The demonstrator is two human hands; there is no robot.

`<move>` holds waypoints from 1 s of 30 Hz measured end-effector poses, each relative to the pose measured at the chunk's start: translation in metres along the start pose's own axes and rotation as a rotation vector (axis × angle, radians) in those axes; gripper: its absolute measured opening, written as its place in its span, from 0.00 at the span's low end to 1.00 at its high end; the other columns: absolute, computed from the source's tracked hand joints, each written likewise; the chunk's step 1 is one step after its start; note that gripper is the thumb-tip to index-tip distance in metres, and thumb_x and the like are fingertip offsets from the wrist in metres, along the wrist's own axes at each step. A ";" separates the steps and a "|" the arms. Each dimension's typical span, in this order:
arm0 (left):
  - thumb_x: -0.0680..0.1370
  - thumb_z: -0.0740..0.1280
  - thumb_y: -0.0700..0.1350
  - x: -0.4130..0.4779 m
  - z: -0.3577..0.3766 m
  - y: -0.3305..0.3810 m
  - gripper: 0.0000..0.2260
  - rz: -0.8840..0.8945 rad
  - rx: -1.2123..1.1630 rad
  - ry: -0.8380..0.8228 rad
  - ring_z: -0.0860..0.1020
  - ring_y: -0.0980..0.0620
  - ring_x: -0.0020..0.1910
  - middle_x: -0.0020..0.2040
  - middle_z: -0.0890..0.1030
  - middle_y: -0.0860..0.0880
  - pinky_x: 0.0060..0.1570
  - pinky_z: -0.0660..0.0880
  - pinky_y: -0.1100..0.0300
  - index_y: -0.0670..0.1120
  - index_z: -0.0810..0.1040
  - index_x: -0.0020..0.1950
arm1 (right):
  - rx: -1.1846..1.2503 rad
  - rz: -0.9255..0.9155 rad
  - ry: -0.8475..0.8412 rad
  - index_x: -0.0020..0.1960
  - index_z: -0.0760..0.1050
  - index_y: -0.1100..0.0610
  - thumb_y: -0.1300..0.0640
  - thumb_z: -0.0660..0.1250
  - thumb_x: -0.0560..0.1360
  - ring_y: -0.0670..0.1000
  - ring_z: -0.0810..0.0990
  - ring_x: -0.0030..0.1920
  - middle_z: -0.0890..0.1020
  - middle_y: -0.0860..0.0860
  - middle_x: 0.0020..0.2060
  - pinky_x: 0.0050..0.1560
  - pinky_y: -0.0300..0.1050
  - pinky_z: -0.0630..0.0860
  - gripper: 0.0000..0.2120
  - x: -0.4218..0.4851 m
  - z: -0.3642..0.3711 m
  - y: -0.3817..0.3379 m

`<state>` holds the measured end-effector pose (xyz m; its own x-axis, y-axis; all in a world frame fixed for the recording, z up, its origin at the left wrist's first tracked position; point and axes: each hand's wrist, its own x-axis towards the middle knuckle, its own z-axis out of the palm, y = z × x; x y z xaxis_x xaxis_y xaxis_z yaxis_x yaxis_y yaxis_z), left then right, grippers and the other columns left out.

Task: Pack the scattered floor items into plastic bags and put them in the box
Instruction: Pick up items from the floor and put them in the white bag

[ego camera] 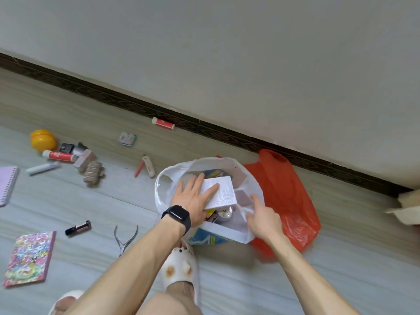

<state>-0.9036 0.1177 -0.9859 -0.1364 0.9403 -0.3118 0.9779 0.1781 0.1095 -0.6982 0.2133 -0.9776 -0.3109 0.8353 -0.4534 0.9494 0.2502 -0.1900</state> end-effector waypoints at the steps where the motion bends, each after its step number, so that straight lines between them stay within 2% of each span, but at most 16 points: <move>1: 0.75 0.64 0.56 -0.002 0.002 -0.007 0.37 0.012 -0.001 -0.001 0.50 0.41 0.77 0.79 0.47 0.41 0.73 0.50 0.39 0.60 0.47 0.78 | 0.221 0.065 0.074 0.74 0.61 0.49 0.58 0.59 0.76 0.64 0.79 0.57 0.82 0.58 0.56 0.54 0.52 0.71 0.27 0.000 -0.006 0.001; 4: 0.74 0.61 0.64 -0.010 -0.004 -0.029 0.34 0.116 0.074 0.086 0.40 0.44 0.79 0.80 0.39 0.45 0.73 0.37 0.38 0.60 0.55 0.78 | 0.833 0.211 0.303 0.67 0.69 0.49 0.62 0.60 0.76 0.55 0.80 0.52 0.80 0.46 0.45 0.50 0.48 0.74 0.21 -0.005 -0.031 -0.001; 5: 0.73 0.59 0.67 -0.014 -0.008 -0.037 0.32 0.125 0.109 0.139 0.38 0.44 0.79 0.80 0.37 0.47 0.72 0.34 0.37 0.59 0.61 0.76 | 0.960 0.215 0.359 0.65 0.71 0.49 0.64 0.60 0.76 0.50 0.79 0.50 0.78 0.42 0.43 0.50 0.47 0.74 0.20 -0.009 -0.040 -0.003; 7: 0.74 0.55 0.70 -0.021 -0.015 -0.050 0.30 0.015 0.112 0.192 0.36 0.43 0.78 0.79 0.34 0.48 0.71 0.33 0.37 0.60 0.66 0.74 | 1.116 0.186 0.395 0.62 0.73 0.49 0.64 0.60 0.75 0.47 0.79 0.51 0.79 0.40 0.45 0.57 0.49 0.76 0.19 -0.014 -0.051 -0.005; 10: 0.73 0.55 0.73 -0.024 -0.022 -0.062 0.28 -0.318 -0.054 0.134 0.42 0.35 0.77 0.80 0.37 0.45 0.72 0.42 0.35 0.66 0.66 0.72 | 1.190 0.149 0.313 0.62 0.75 0.44 0.55 0.63 0.71 0.50 0.78 0.60 0.80 0.46 0.58 0.64 0.56 0.75 0.20 -0.019 -0.055 -0.006; 12: 0.71 0.62 0.70 -0.026 -0.022 -0.066 0.27 -0.486 -0.274 0.017 0.56 0.37 0.76 0.80 0.45 0.42 0.72 0.57 0.42 0.64 0.70 0.69 | 1.205 0.111 0.238 0.65 0.72 0.43 0.47 0.66 0.72 0.51 0.79 0.61 0.81 0.49 0.61 0.65 0.54 0.74 0.21 -0.026 -0.060 -0.009; 14: 0.71 0.67 0.56 -0.032 -0.026 -0.067 0.25 -0.528 -0.523 -0.098 0.71 0.43 0.68 0.75 0.65 0.42 0.64 0.70 0.53 0.58 0.74 0.68 | 1.141 0.032 0.147 0.73 0.64 0.48 0.41 0.69 0.75 0.47 0.81 0.59 0.86 0.49 0.52 0.62 0.48 0.73 0.30 -0.034 -0.066 -0.015; 15: 0.71 0.66 0.46 -0.037 -0.028 -0.066 0.24 -0.512 -0.580 -0.117 0.75 0.45 0.64 0.71 0.73 0.44 0.60 0.73 0.56 0.54 0.75 0.68 | 1.097 -0.013 0.108 0.74 0.63 0.48 0.42 0.71 0.75 0.45 0.82 0.56 0.87 0.48 0.48 0.59 0.46 0.75 0.32 -0.038 -0.068 -0.017; 17: 0.72 0.61 0.36 -0.041 -0.040 -0.064 0.26 -0.472 -0.548 -0.070 0.76 0.45 0.64 0.67 0.77 0.44 0.58 0.73 0.58 0.49 0.75 0.69 | 1.033 -0.063 0.075 0.70 0.67 0.45 0.49 0.74 0.74 0.44 0.85 0.48 0.87 0.49 0.45 0.47 0.40 0.77 0.28 -0.044 -0.073 -0.020; 18: 0.72 0.60 0.34 -0.041 -0.049 -0.064 0.26 -0.445 -0.508 -0.041 0.75 0.45 0.65 0.67 0.77 0.45 0.60 0.73 0.57 0.48 0.74 0.70 | 1.024 -0.069 0.101 0.68 0.70 0.44 0.52 0.74 0.74 0.44 0.85 0.45 0.87 0.50 0.44 0.44 0.39 0.78 0.25 -0.047 -0.076 -0.021; 20: 0.73 0.60 0.35 -0.041 -0.072 -0.066 0.27 -0.362 -0.468 0.006 0.73 0.45 0.68 0.69 0.75 0.46 0.65 0.71 0.57 0.48 0.73 0.72 | 0.959 -0.097 0.267 0.66 0.74 0.43 0.54 0.72 0.76 0.42 0.83 0.43 0.85 0.49 0.43 0.48 0.39 0.77 0.20 -0.048 -0.083 -0.021; 22: 0.74 0.60 0.34 -0.044 -0.098 -0.069 0.26 -0.277 -0.456 0.056 0.71 0.46 0.70 0.72 0.73 0.48 0.68 0.68 0.57 0.48 0.74 0.72 | 0.849 -0.173 0.425 0.64 0.77 0.42 0.55 0.69 0.78 0.39 0.80 0.47 0.84 0.43 0.47 0.54 0.36 0.74 0.16 -0.050 -0.090 -0.020; 24: 0.75 0.59 0.34 -0.048 -0.119 -0.072 0.26 -0.230 -0.443 0.092 0.69 0.46 0.71 0.75 0.68 0.50 0.69 0.67 0.58 0.47 0.72 0.73 | 0.663 -0.249 0.489 0.60 0.81 0.43 0.58 0.65 0.79 0.39 0.78 0.54 0.82 0.40 0.52 0.57 0.31 0.70 0.14 -0.052 -0.093 -0.016; 25: 0.75 0.59 0.34 -0.052 -0.126 -0.072 0.27 -0.220 -0.423 0.090 0.67 0.46 0.73 0.76 0.65 0.50 0.70 0.65 0.58 0.45 0.69 0.75 | 0.543 -0.269 0.495 0.59 0.82 0.45 0.60 0.63 0.79 0.42 0.78 0.57 0.82 0.41 0.54 0.58 0.32 0.70 0.15 -0.051 -0.091 -0.014; 27: 0.76 0.59 0.36 -0.063 -0.131 -0.072 0.29 -0.212 -0.347 0.043 0.59 0.47 0.77 0.79 0.59 0.46 0.73 0.59 0.58 0.42 0.60 0.78 | 0.306 -0.267 0.465 0.60 0.81 0.47 0.61 0.59 0.79 0.51 0.76 0.61 0.79 0.46 0.60 0.61 0.43 0.71 0.17 -0.050 -0.090 -0.011; 30: 0.76 0.61 0.41 -0.081 -0.123 -0.072 0.33 -0.236 -0.303 -0.100 0.54 0.49 0.78 0.81 0.51 0.45 0.73 0.59 0.57 0.48 0.55 0.80 | 0.074 -0.186 0.384 0.67 0.76 0.46 0.56 0.61 0.78 0.59 0.69 0.64 0.71 0.51 0.71 0.62 0.54 0.71 0.19 -0.060 -0.090 -0.011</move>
<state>-0.9821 0.0646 -0.8524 -0.3212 0.8329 -0.4506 0.8283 0.4778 0.2926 -0.6861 0.2043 -0.8700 -0.4237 0.9044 -0.0514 0.8685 0.3895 -0.3066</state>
